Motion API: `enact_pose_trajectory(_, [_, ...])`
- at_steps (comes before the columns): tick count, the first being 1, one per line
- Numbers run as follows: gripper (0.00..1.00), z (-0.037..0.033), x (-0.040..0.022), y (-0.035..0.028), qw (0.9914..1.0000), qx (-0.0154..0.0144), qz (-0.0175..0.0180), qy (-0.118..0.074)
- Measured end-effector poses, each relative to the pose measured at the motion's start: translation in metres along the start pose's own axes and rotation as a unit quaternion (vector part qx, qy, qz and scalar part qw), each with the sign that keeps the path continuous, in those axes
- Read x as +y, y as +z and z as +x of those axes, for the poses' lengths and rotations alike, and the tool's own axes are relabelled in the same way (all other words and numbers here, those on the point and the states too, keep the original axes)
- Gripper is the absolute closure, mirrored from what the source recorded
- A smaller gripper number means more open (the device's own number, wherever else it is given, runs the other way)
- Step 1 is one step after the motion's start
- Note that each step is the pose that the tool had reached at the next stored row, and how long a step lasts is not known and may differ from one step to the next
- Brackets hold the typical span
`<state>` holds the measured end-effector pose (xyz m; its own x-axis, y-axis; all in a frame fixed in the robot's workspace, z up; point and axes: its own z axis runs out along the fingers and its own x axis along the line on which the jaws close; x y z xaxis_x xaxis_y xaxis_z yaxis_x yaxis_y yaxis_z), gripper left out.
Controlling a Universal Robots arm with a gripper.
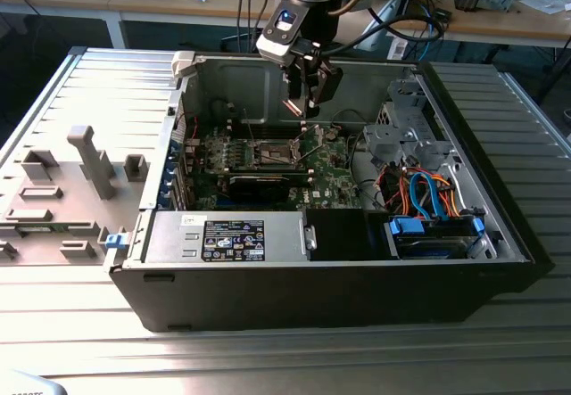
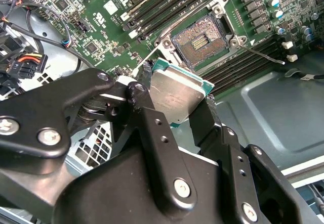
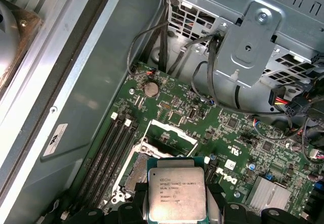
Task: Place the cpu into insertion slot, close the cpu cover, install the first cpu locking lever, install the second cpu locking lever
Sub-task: 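Place the cpu into insertion slot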
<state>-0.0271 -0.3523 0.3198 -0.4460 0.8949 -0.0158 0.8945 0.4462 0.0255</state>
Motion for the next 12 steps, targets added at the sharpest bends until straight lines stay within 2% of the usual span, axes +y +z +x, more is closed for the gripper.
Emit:
enact_pose_trajectory(6, [0.45,0.0,0.0,0.0003,0.99999,-0.0001,0.0,0.004])
enact_pose_trajectory(12, [0.45,0.0,0.0,0.0013,0.99966,-0.0007,0.0004,0.026])
